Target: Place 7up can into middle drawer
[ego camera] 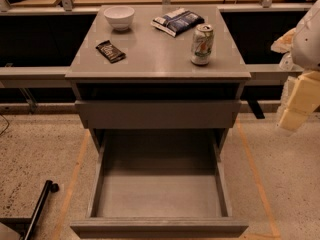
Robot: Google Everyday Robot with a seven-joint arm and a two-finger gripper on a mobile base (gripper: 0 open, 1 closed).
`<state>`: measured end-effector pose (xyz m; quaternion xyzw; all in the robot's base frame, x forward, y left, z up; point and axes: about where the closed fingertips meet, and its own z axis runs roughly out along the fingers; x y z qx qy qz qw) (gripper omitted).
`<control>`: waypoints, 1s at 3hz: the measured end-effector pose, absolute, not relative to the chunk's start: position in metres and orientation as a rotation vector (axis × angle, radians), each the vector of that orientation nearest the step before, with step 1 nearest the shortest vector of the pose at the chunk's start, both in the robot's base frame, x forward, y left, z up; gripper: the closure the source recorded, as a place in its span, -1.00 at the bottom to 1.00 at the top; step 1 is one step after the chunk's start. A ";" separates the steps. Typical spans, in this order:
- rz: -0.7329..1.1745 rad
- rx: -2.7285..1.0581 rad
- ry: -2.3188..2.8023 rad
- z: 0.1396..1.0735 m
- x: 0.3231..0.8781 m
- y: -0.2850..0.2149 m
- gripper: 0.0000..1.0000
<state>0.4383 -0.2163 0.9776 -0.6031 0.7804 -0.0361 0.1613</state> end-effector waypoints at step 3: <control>-0.149 -1.639 2.204 0.974 0.480 -0.232 -1.00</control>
Offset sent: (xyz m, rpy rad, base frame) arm 0.0420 -0.0121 -0.0115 -0.0444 -0.0636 -0.0008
